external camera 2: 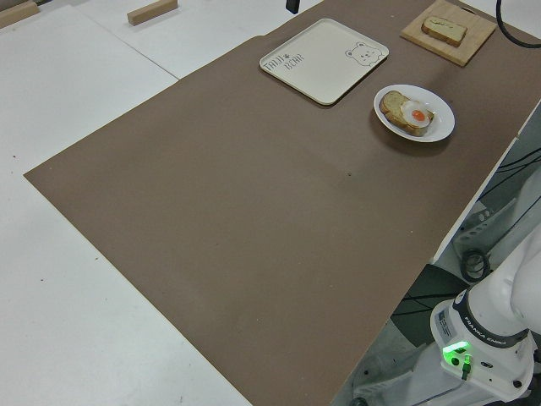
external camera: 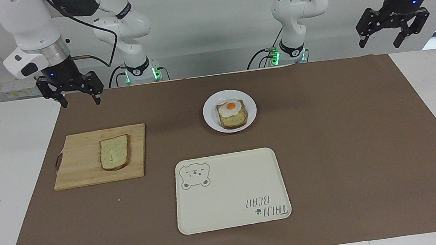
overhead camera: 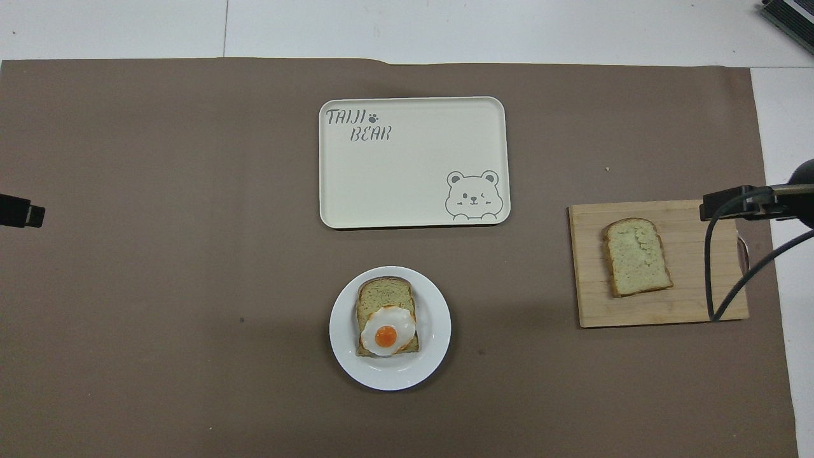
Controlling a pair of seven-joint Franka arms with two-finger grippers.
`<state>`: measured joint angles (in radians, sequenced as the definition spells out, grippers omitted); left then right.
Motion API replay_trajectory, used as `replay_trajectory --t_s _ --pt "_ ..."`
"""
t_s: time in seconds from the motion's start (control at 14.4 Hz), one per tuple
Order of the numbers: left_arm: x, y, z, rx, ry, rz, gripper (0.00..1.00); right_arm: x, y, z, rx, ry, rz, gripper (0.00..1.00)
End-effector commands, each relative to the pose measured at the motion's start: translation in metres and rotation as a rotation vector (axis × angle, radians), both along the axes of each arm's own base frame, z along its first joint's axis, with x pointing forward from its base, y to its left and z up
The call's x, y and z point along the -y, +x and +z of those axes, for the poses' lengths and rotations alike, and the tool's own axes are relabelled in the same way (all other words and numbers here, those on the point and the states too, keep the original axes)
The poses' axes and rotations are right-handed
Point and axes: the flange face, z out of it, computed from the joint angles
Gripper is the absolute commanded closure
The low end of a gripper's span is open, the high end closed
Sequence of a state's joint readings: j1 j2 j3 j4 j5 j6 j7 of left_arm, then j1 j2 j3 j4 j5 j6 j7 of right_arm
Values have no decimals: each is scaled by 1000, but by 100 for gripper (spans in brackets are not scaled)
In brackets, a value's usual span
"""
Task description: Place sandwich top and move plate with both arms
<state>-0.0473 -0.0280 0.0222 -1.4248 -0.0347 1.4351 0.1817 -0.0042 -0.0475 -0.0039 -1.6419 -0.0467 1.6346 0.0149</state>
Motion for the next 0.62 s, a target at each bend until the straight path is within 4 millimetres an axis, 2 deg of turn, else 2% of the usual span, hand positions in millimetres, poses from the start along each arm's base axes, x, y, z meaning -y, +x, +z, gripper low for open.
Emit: replay_trajectory --t_s 0.0,0.55 --pt "0 -9 -1 -9 -2 -4 0 1 -2 2 -11 21 -11 0" --pt "-5 -9 1 -6 -7 11 0 -3 -1 3 -5 68 -49 0"
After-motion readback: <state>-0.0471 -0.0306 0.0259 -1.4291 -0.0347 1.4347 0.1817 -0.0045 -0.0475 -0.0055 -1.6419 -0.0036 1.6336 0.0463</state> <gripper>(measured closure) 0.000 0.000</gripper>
